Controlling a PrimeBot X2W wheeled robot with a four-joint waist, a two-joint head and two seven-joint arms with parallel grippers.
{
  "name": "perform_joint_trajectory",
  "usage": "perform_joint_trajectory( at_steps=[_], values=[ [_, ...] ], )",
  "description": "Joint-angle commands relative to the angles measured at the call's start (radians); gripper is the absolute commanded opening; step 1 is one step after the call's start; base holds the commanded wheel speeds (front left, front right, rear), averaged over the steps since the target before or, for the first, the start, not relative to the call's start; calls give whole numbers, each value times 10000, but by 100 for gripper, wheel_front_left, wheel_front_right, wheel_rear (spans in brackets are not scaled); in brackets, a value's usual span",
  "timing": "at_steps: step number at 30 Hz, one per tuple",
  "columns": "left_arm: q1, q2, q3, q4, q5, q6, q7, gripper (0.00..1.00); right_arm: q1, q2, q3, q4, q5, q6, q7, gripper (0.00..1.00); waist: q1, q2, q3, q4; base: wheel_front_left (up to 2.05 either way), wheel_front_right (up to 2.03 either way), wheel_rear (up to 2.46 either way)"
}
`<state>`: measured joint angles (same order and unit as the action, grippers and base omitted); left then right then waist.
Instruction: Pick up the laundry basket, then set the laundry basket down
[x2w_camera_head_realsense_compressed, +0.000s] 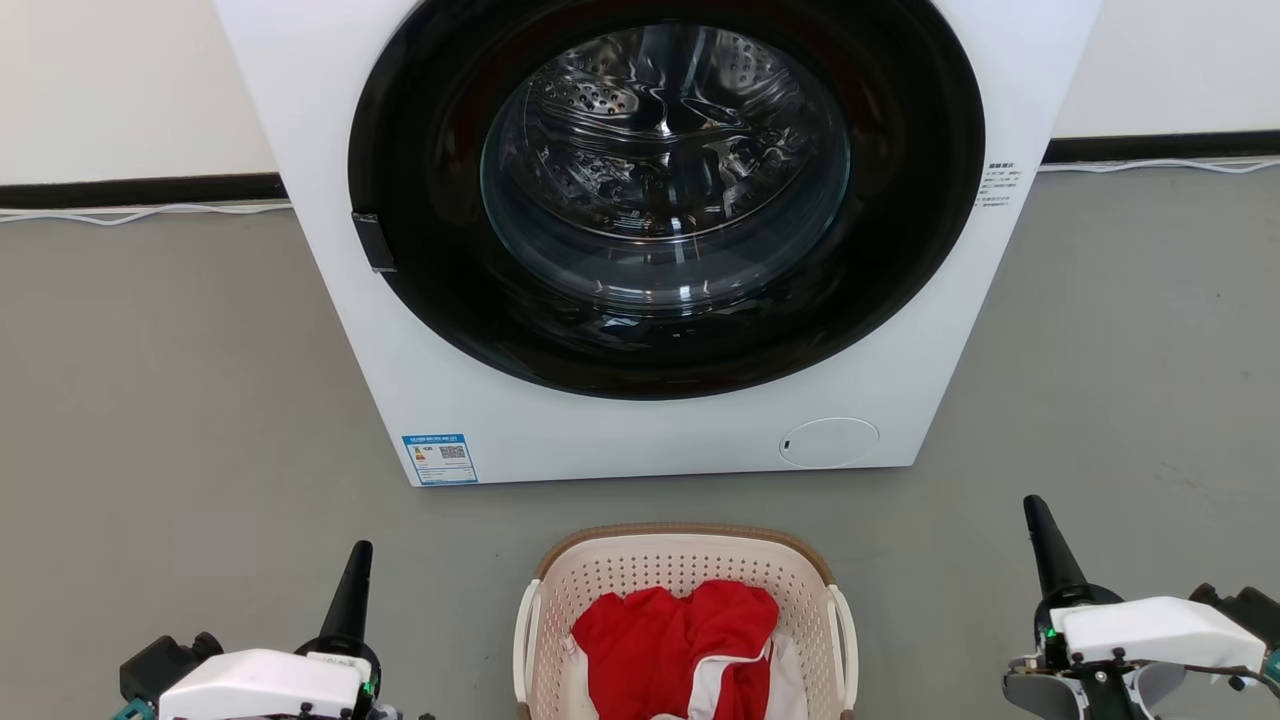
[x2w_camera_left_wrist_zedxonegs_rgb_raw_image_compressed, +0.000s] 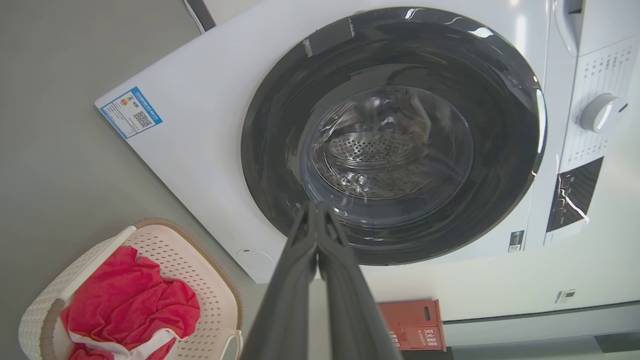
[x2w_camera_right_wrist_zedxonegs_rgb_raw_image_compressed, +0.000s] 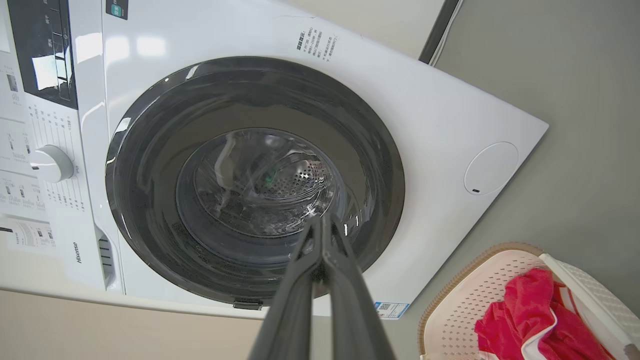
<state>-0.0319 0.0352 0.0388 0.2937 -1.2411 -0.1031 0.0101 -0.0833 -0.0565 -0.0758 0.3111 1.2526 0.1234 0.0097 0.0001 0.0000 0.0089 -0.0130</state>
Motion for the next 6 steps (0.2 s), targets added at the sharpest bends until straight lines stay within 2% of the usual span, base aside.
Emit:
perform_joint_trajectory(
  at_steps=[1,6],
  values=[
    [-585,111,281,-316,-263,-118,70,0,-265,-58,74,-325,292,54,99,0,-1,0,-2,5,0,0,0],
    [-613,117,353,-341,-785,-142,218,0,-263,-40,3,-376,791,57,244,0,-1,0,-11,24,0,0,0]
  ],
)
